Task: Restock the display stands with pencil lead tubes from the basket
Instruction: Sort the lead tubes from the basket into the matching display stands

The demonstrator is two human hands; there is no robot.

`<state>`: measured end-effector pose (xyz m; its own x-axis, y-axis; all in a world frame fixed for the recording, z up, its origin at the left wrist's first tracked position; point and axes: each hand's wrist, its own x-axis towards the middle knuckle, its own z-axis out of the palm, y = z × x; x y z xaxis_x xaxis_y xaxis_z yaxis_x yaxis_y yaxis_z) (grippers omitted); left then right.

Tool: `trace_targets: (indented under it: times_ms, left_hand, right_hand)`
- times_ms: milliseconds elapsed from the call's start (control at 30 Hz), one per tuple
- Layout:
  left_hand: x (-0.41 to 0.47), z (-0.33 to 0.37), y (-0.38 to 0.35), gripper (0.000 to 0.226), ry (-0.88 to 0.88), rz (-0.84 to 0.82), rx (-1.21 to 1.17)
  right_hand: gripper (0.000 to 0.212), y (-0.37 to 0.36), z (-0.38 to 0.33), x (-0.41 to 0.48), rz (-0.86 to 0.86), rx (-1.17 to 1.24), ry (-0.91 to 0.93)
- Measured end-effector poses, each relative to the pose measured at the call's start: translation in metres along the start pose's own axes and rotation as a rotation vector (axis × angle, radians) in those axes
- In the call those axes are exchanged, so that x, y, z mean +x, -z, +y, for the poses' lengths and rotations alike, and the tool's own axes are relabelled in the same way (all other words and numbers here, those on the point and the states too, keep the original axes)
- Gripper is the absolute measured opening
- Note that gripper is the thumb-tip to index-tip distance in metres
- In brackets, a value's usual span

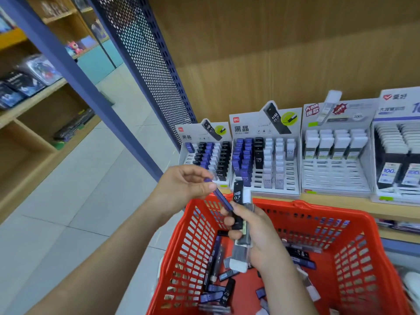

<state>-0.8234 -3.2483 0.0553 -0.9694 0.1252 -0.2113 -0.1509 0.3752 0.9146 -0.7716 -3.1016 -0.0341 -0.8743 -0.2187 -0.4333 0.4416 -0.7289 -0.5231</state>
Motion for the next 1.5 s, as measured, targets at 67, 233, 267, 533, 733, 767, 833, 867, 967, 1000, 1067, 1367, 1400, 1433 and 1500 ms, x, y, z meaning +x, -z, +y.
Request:
trace_targets:
  times_ms: [67, 233, 267, 533, 733, 767, 833, 867, 967, 1000, 1067, 1367, 1400, 1433, 1500]
  left_hand:
    - [0.012, 0.002, 0.001, 0.03, -0.017, 0.054, 0.108]
    - [0.054, 0.004, 0.01, 0.011, -0.088, 0.192, 0.292]
    - [0.063, 0.001, 0.01, 0.01, -0.109, 0.203, 0.331]
    - [0.1, -0.036, -0.03, 0.023, -0.281, 0.131, 0.607]
    - [0.12, -0.035, -0.006, 0.012, -0.299, 0.269, 0.618]
    - [0.126, -0.033, 0.007, 0.011, -0.299, 0.314, 0.62]
    - [0.136, -0.032, 0.032, 0.014, -0.294, 0.383, 0.676]
    - [0.14, -0.033, 0.042, 0.017, -0.286, 0.399, 0.726]
    - [0.152, -0.039, 0.065, 0.018, -0.271, 0.415, 0.876]
    - [0.158, -0.043, 0.07, 0.017, -0.266, 0.425, 0.893]
    - [0.168, -0.05, 0.077, 0.018, -0.261, 0.433, 0.922]
    - [0.193, -0.084, 0.076, 0.028, -0.283, 0.31, 1.003]
    - [0.194, -0.086, 0.079, 0.027, -0.281, 0.311, 1.004]
    - [0.196, -0.088, 0.082, 0.027, -0.28, 0.32, 1.008]
    - [0.2, -0.089, 0.087, 0.026, -0.285, 0.328, 1.019]
  right_hand:
    - [0.004, 0.001, 0.003, 0.004, 0.032, -0.048, 0.033]
    - [0.013, 0.009, -0.007, 0.011, 0.116, -0.186, 0.146]
    - [0.015, 0.011, -0.011, 0.011, 0.131, -0.205, 0.159]
    - [0.003, 0.032, -0.031, 0.015, 0.247, -0.254, 0.193]
    - [0.007, 0.042, -0.033, 0.018, 0.242, -0.312, 0.186]
    - [0.008, 0.04, -0.034, 0.02, 0.236, -0.334, 0.182]
    - [0.008, 0.032, -0.035, 0.024, 0.212, -0.382, 0.181]
    - [0.009, 0.027, -0.036, 0.027, 0.196, -0.407, 0.181]
    - [0.014, 0.005, -0.038, 0.039, 0.133, -0.486, 0.194]
    - [0.014, -0.002, -0.039, 0.044, 0.115, -0.51, 0.195]
    - [0.014, -0.016, -0.041, 0.055, 0.088, -0.554, 0.202]
    - [0.017, -0.045, -0.039, 0.099, 0.014, -0.602, 0.193]
    - [0.018, -0.041, -0.036, 0.099, 0.018, -0.598, 0.182]
    - [0.018, -0.038, -0.033, 0.099, 0.023, -0.594, 0.17]
    - [0.019, -0.033, -0.027, 0.099, 0.036, -0.593, 0.148]
